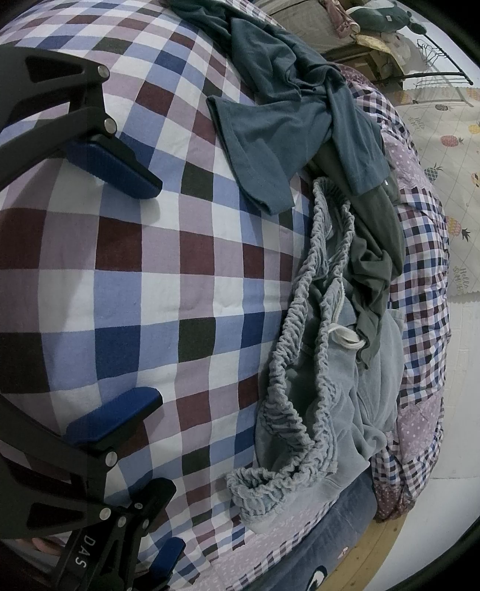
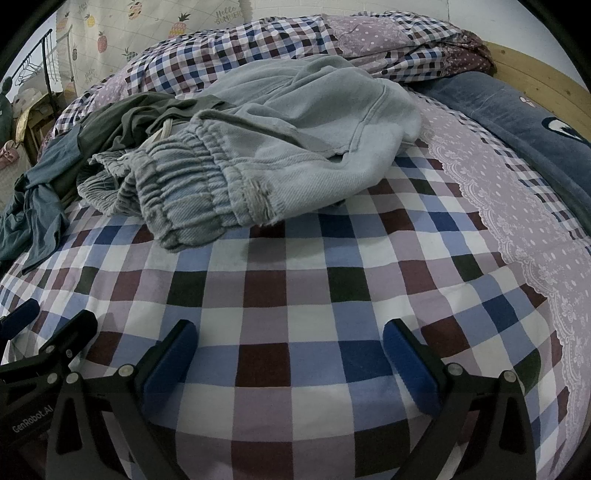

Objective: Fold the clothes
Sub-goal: 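Move both tools toward the light grey sweatpants on the bed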

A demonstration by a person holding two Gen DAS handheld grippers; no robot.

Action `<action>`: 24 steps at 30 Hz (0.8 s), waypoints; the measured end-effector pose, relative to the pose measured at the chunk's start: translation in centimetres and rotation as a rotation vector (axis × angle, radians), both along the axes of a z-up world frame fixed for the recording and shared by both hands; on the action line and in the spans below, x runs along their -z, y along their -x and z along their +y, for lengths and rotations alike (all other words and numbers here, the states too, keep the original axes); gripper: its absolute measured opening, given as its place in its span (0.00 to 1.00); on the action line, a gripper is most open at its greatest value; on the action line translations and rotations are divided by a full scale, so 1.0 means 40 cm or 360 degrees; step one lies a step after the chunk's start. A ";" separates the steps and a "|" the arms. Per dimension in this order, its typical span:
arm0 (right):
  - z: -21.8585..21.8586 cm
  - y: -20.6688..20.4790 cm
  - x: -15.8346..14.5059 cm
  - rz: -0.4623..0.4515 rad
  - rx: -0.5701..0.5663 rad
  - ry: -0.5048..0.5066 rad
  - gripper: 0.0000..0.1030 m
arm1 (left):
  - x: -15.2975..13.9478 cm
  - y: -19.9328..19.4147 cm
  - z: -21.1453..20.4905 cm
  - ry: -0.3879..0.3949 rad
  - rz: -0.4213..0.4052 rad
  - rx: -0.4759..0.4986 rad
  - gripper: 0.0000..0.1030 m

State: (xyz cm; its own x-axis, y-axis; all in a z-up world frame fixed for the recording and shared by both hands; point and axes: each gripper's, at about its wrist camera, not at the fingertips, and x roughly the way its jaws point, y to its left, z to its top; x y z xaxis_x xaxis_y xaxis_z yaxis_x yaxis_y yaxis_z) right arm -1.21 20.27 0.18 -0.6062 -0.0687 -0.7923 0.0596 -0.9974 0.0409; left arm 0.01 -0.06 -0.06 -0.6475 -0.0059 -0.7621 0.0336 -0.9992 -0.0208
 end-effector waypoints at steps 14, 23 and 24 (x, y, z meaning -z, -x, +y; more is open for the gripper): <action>-0.003 -0.004 0.001 0.0001 0.0004 -0.0005 1.00 | 0.003 -0.006 0.007 0.0026 0.0005 -0.0007 1.00; 0.008 -0.001 -0.001 -0.0004 -0.0002 0.0017 1.00 | -0.005 -0.019 -0.004 -0.0025 0.0016 0.0004 1.00; 0.009 -0.001 -0.002 -0.0004 -0.0003 0.0019 1.00 | -0.006 -0.020 -0.005 -0.0029 0.0018 0.0005 1.00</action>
